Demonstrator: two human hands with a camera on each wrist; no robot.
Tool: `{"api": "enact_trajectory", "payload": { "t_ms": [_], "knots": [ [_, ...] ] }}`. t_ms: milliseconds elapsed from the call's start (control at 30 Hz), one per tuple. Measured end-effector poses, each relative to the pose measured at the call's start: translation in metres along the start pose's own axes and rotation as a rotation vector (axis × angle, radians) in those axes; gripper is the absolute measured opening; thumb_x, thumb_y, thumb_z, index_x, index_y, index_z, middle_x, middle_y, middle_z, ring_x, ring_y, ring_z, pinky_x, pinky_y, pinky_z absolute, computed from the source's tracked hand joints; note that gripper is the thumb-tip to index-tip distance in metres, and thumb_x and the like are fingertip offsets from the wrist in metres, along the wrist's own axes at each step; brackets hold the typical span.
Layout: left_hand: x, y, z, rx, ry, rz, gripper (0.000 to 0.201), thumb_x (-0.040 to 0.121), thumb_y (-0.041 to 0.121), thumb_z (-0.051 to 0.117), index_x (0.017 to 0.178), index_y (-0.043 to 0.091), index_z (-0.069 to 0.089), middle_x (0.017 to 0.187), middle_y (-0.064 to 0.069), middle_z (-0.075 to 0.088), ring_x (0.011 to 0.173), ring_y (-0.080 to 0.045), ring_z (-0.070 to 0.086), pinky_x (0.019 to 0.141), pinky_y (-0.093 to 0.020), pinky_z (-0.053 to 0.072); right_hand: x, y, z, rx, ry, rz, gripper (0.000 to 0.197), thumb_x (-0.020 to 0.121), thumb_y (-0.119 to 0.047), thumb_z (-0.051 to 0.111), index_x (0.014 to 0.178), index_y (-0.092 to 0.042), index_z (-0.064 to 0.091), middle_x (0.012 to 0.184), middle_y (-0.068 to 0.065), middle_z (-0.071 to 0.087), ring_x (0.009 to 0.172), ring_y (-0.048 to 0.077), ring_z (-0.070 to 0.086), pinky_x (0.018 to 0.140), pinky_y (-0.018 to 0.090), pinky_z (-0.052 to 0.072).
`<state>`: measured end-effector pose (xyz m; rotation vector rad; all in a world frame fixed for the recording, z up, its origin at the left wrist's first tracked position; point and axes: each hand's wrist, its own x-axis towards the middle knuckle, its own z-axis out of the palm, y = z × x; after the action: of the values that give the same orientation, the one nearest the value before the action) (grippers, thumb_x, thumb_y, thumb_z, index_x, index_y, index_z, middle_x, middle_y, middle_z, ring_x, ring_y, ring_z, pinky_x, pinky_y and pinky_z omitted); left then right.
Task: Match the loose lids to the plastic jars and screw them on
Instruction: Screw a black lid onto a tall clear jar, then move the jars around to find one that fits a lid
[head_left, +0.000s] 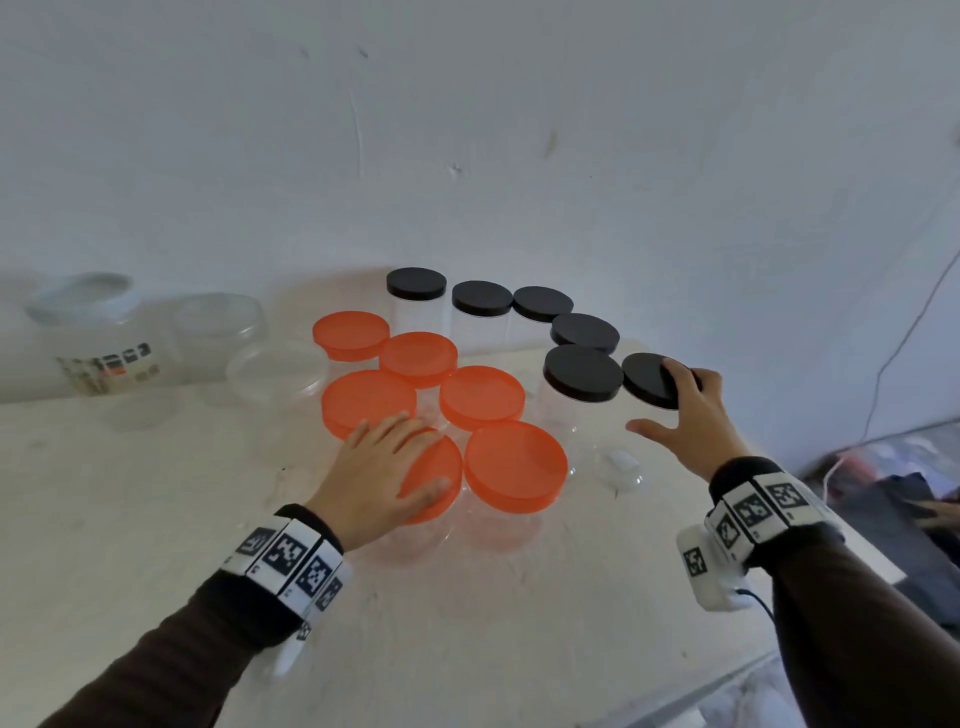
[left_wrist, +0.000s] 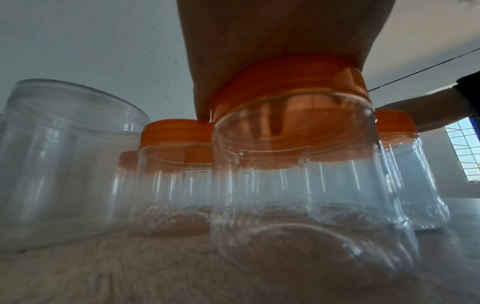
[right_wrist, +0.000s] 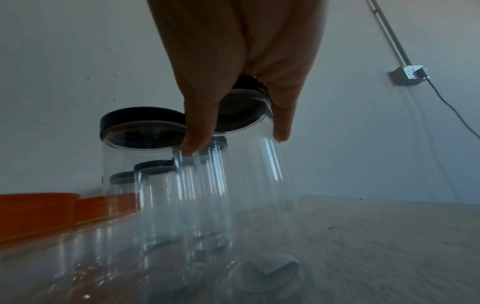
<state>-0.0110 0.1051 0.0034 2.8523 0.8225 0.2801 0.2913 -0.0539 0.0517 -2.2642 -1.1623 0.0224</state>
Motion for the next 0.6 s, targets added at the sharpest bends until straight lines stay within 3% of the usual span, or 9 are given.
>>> {"api": "enact_trajectory", "payload": {
  "t_ms": [267,433,533,600],
  "knots": [
    [-0.001,0.001,-0.002,-0.005,-0.013,-0.010,0.110,0.057,0.086,-0.019,0.144,0.032,0.024,0.151,0.014,0.020,0.142,-0.008,0.006,0.114,-0.037,-0.001,0.009,0.004,0.000,-0.034,-0.033,-0.014,0.086,0.077,-0.028,0.074,0.144,-0.009,0.023,0.141,0.017,0.021,0.125,0.036,0.037,0.108,0.039,0.031],
    [-0.001,0.001,-0.005,-0.057,-0.025,-0.004,0.116,0.053,0.090,-0.015,0.144,0.030,0.024,0.153,0.012,0.019,0.142,-0.008,0.006,0.114,-0.035,-0.004,0.007,0.002,-0.016,-0.180,-0.144,-0.022,0.091,0.079,-0.040,0.069,0.148,-0.019,0.014,0.155,0.010,0.001,0.139,0.035,0.012,0.110,0.047,0.022],
    [-0.002,0.000,-0.011,-0.244,0.044,0.018,0.114,0.059,0.092,0.000,0.141,0.021,0.034,0.150,0.004,0.029,0.139,-0.011,0.019,0.116,-0.041,0.008,0.004,-0.010,-0.031,-0.149,-0.096,-0.093,0.087,0.079,-0.038,0.068,0.147,-0.018,0.018,0.155,0.008,0.006,0.140,0.031,0.012,0.111,0.048,0.023],
    [-0.006,-0.004,-0.016,-0.342,0.116,0.039,0.106,0.065,0.089,0.011,0.138,0.018,0.040,0.146,0.003,0.035,0.133,-0.007,0.026,0.114,-0.036,0.018,0.002,-0.026,-0.039,-0.085,-0.020,-0.165,0.077,0.081,-0.031,0.068,0.144,-0.013,0.027,0.152,0.008,0.016,0.138,0.029,0.019,0.109,0.043,0.026]
  ]
}}
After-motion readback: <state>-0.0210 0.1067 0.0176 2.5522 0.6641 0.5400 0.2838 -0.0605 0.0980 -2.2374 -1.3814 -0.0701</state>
